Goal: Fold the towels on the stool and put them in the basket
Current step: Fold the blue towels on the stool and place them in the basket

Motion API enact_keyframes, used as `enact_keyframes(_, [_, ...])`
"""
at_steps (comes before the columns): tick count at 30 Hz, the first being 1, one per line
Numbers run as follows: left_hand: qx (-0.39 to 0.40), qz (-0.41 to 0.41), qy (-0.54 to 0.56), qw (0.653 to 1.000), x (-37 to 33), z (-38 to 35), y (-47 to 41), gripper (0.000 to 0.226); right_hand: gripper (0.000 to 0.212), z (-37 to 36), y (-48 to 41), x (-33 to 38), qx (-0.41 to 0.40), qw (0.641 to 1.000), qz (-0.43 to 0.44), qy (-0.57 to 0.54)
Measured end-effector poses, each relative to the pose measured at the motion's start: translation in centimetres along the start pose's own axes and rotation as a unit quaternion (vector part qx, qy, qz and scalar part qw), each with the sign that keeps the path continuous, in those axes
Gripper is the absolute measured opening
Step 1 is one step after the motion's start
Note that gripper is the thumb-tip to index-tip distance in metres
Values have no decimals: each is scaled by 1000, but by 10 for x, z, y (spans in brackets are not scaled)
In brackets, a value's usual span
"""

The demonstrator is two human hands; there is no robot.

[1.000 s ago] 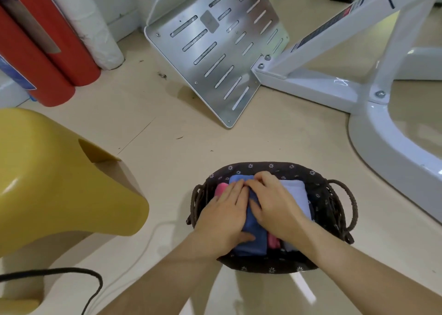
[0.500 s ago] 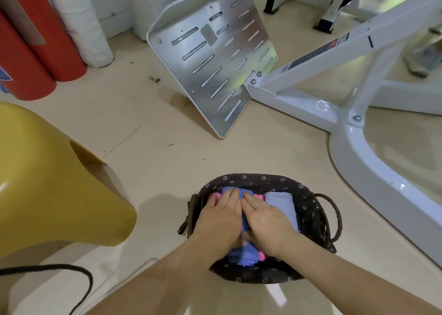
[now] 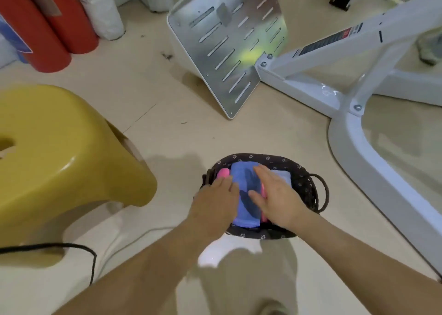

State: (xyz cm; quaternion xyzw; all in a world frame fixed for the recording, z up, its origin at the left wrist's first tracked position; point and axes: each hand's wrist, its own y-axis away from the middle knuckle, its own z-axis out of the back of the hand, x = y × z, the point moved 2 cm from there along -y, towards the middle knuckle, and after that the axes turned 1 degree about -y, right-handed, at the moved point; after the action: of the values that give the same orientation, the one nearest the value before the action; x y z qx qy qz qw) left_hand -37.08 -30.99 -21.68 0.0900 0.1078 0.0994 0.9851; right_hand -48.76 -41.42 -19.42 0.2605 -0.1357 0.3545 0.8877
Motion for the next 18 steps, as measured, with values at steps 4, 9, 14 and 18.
enact_keyframes(4, [-13, 85, 103, 991, -9, 72, 46, 17, 55, 52, 50, 31, 13, 999, -10, -47])
enact_keyframes(9, [-30, 211, 264, 941, -58, 183, 102, 18, 54, 135, 119, 68, 47, 990, -38, -128])
enact_keyframes(14, [-75, 233, 333, 911, -123, 277, 132, 23, 29, 222, 191, 87, 84, 973, -52, -207])
enact_keyframes(18, [-80, 239, 336, 908, -172, 353, 149, 43, 27, 289, 245, 89, 74, 975, -55, -203])
